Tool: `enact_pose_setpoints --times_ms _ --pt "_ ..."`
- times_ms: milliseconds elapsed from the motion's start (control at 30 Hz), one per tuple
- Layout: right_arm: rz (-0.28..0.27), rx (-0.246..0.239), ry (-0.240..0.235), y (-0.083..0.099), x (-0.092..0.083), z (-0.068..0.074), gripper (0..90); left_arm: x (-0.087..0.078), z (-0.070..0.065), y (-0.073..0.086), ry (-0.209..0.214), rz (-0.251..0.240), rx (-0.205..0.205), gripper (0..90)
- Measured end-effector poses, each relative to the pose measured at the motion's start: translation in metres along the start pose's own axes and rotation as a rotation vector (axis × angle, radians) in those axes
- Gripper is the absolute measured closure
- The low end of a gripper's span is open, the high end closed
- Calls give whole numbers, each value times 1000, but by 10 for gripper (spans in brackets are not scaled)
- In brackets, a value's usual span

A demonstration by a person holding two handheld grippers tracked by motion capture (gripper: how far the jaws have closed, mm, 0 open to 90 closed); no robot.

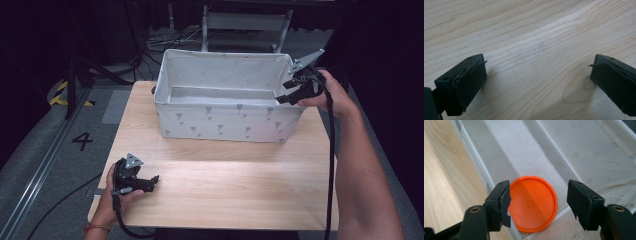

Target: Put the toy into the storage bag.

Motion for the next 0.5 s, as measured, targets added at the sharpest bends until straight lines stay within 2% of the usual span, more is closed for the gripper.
enact_pose_setpoints --times_ms 133,200,300,500 --pt "-39 24 42 2 -4 4 283 0 0 0 0 0 0 9" --pt "-51 35 93 3 -6 6 248 0 0 0 0 0 0 9" --pt "-79 66 104 6 -8 7 232 0 0 0 0 0 0 9" --pt "-112 102 191 14 -13 10 198 0 0 0 0 0 0 9"
Point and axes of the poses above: each handheld gripper's, and its own axes: x roughly forward along the jaws, y roughly out of its underside, z roughly to its left, the point moved 1 cm from there along x, roughly forward along the jaws, and after that the axes turned 2 degrees about -z, right-handed, at the moved point
